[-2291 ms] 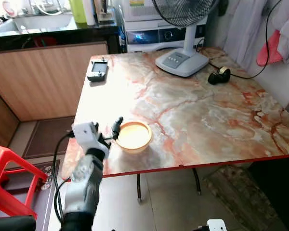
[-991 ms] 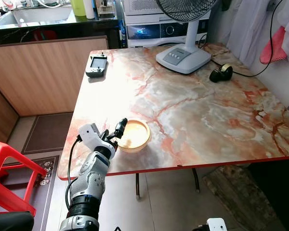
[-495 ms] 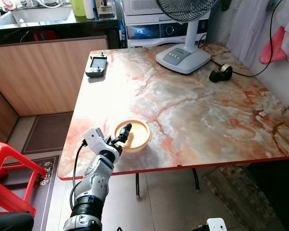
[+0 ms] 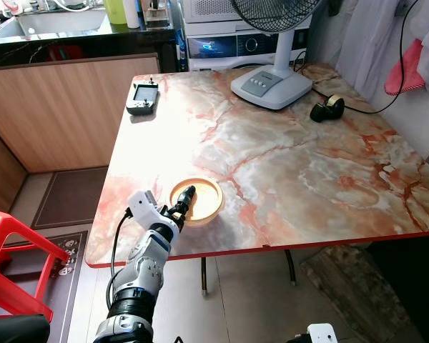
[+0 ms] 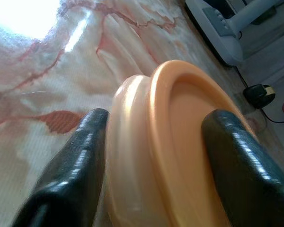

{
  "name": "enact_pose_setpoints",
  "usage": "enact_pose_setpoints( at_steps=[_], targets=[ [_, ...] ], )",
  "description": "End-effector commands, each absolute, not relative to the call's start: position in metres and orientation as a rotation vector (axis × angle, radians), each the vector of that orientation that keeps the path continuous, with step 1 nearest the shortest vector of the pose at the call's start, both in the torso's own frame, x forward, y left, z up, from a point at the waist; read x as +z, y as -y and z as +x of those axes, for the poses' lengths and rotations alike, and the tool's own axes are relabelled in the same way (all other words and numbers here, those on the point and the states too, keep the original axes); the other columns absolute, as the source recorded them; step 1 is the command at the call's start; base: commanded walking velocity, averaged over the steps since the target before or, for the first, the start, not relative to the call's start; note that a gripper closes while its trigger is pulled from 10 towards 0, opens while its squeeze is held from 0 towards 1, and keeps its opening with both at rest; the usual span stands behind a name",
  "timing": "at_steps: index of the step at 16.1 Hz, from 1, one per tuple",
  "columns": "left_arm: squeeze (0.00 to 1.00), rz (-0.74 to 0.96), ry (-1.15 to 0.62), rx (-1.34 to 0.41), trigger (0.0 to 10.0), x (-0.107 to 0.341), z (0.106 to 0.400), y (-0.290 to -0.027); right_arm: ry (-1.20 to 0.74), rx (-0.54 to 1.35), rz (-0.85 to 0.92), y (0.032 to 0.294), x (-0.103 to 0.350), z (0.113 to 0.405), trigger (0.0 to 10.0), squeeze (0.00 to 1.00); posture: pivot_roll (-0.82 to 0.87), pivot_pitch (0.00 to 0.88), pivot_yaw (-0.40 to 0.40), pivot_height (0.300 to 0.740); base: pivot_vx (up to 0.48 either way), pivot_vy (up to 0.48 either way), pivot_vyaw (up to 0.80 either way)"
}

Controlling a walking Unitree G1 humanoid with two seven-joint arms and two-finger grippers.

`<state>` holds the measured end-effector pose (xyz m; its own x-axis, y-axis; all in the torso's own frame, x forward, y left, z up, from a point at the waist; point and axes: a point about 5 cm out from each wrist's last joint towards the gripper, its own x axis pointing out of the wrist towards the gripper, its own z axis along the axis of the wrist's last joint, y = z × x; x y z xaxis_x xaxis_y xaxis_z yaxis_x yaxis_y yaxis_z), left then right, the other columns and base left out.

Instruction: Restocking fridge

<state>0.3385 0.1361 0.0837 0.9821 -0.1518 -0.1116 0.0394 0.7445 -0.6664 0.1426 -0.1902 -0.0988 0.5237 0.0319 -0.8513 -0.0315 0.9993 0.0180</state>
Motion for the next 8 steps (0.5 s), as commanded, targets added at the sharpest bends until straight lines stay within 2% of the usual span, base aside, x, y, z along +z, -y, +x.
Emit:
enact_pose_setpoints(
  at_steps=[1,8],
  targets=[
    [0.00,-0.726,-0.160,-0.105,0.0,0.0851,0.3401,-0.1352,-1.023,0.043,-0.004,0.1908,-0.0989,0.1423,10.0,0.00,0.06,0.025,-0.010,0.740,0.000,0.000,0.00],
    [0.00,-0.744,-0.128,-0.105,0.0,0.0889,0.3416,-0.1357,-1.024,0.038,-0.002,0.1910,-0.0991,0.1415,10.0,0.00,0.06,0.026,-0.011,0.740,0.000,0.000,0.00]
  ],
)
